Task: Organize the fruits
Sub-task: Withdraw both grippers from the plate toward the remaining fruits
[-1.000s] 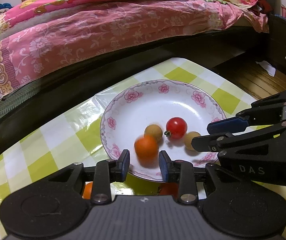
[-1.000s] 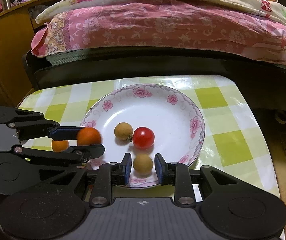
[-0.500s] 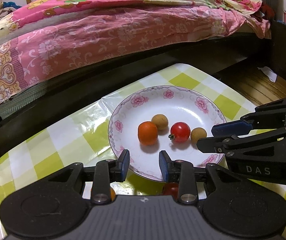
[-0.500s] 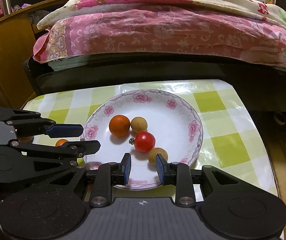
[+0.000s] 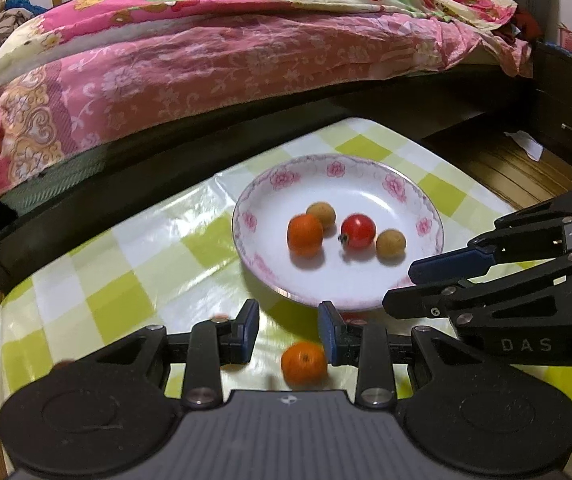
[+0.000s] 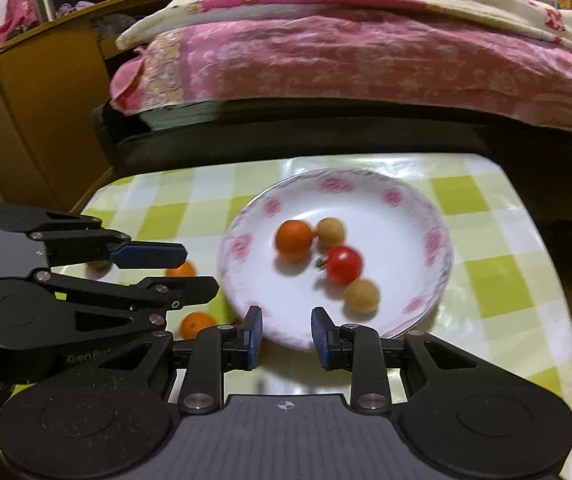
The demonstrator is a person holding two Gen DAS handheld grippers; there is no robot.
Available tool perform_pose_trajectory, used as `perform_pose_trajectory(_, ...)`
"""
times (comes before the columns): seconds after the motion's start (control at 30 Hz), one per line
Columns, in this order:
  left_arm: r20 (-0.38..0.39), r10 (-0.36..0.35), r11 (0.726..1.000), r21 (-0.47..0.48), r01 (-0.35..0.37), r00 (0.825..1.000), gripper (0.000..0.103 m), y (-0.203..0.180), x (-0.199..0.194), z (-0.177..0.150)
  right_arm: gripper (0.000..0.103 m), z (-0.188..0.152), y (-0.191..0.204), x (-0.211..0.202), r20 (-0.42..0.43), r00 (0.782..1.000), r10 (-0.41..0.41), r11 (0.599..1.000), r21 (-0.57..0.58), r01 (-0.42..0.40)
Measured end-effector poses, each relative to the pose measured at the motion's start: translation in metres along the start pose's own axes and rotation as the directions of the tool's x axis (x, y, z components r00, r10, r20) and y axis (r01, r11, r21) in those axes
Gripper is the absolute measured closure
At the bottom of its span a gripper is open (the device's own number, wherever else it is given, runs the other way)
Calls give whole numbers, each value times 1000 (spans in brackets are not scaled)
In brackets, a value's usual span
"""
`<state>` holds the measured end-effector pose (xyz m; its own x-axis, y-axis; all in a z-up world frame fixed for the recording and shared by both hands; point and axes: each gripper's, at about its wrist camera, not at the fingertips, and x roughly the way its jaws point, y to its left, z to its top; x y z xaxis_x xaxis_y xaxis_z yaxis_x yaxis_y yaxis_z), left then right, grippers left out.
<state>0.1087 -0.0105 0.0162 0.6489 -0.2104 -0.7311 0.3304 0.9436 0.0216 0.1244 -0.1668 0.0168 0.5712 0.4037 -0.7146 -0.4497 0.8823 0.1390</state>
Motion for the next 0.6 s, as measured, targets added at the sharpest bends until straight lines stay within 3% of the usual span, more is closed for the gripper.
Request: perform_pose_trajectory(0.6, -70, -28, 998, 60, 32, 997, 63, 3, -4, -28, 78, -15, 14, 26, -72, 995, 68, 998, -4, -69)
